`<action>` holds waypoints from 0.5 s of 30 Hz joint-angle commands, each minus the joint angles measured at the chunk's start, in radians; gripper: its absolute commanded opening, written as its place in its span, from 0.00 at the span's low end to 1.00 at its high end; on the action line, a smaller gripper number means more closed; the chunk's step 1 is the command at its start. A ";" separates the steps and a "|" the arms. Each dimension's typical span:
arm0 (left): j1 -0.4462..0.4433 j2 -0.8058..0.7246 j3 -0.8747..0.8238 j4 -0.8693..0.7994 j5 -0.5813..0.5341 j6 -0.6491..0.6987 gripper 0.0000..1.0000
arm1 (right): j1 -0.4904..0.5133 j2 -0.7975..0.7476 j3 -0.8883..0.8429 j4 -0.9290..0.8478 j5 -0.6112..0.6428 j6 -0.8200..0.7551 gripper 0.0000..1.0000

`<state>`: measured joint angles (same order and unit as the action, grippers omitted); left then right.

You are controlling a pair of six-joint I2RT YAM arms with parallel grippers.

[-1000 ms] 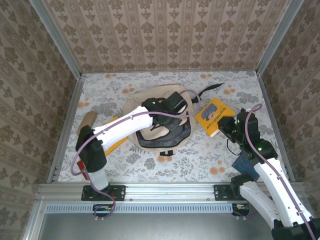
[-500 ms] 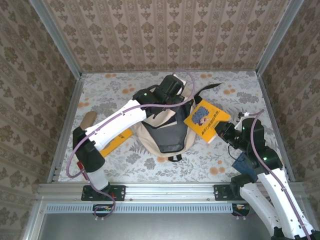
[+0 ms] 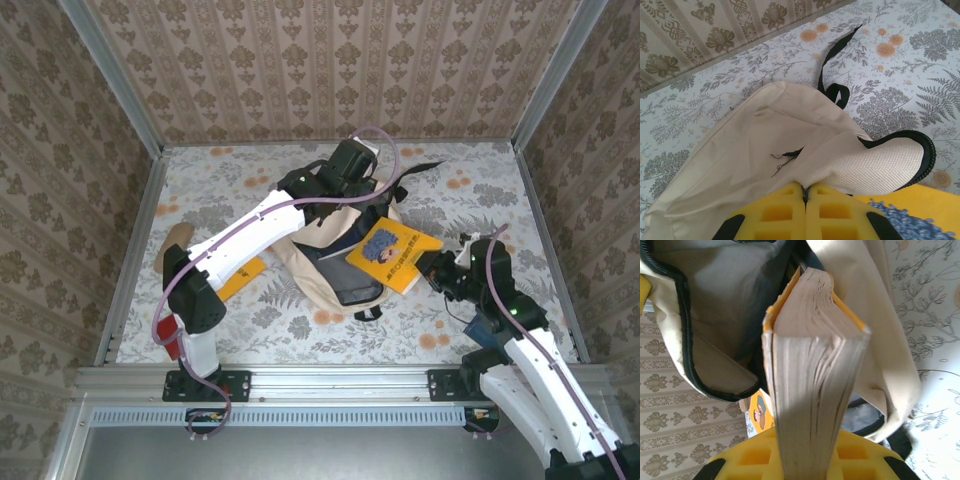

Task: Pack the student bag

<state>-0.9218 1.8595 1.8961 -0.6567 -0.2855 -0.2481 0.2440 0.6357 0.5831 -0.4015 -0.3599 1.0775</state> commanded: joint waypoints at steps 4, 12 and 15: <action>0.001 -0.042 0.030 0.056 0.022 -0.017 0.00 | 0.133 0.148 0.007 0.367 0.089 0.128 0.00; 0.003 -0.072 -0.011 0.061 0.033 -0.032 0.00 | 0.329 0.399 0.006 0.576 0.487 0.213 0.00; 0.002 -0.083 -0.017 0.055 0.040 -0.036 0.00 | 0.337 0.480 -0.005 0.685 0.561 0.245 0.00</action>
<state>-0.9218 1.8458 1.8778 -0.6567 -0.2577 -0.2657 0.5751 1.0851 0.5797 0.0502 0.0158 1.2602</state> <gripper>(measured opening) 0.045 0.162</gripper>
